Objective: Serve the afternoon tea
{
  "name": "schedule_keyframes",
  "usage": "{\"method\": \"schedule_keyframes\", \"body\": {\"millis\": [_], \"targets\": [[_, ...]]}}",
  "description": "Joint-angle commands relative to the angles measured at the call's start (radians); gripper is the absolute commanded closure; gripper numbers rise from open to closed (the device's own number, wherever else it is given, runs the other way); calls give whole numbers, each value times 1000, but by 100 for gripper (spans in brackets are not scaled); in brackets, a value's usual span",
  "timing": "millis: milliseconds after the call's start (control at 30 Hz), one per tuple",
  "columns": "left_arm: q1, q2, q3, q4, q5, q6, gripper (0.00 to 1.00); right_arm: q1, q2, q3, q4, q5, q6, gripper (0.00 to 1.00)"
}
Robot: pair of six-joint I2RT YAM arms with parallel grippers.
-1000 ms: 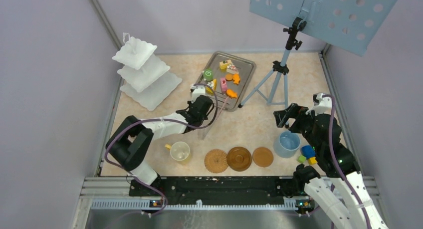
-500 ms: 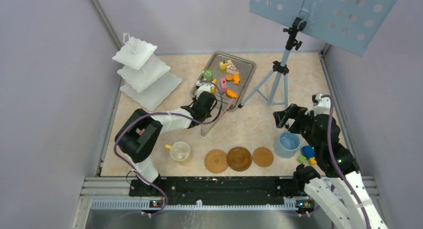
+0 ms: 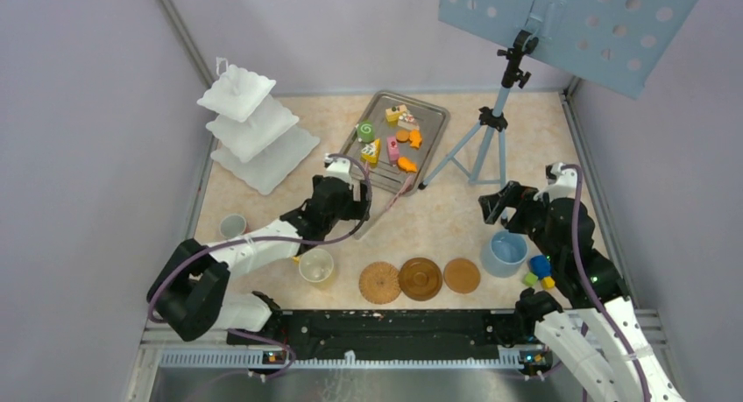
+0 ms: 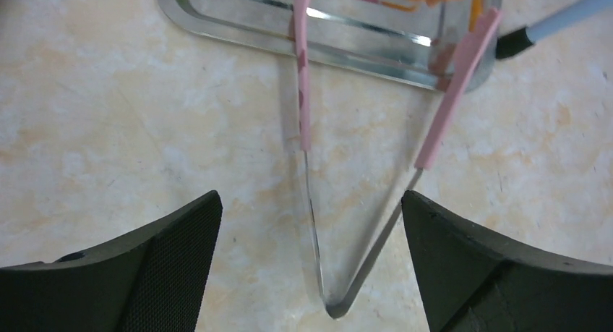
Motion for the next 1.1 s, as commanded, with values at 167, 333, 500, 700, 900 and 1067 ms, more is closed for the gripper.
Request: {"method": "schedule_keyframes", "body": {"millis": [167,333,500,700,900,1067], "targets": [[-11,42,-108,210,221,75,1,11,6,11,29,-11,-18,1],[-28,67,-129,257,211,115,1,10,1,10,27,-17,-18,2],[-38,160,-111,294,182,111,1,11,-1,3,38,-18,-19,2],[-78,265,-79,360,92,131,1,10,-2,-2,43,-19,-20,2],[-135,306,-113,474,-23,175,2,10,-1,-13,54,-19,-18,2],[-149,333,-137,534,-87,197,3,10,-2,-17,59,-19,-18,2]]}}
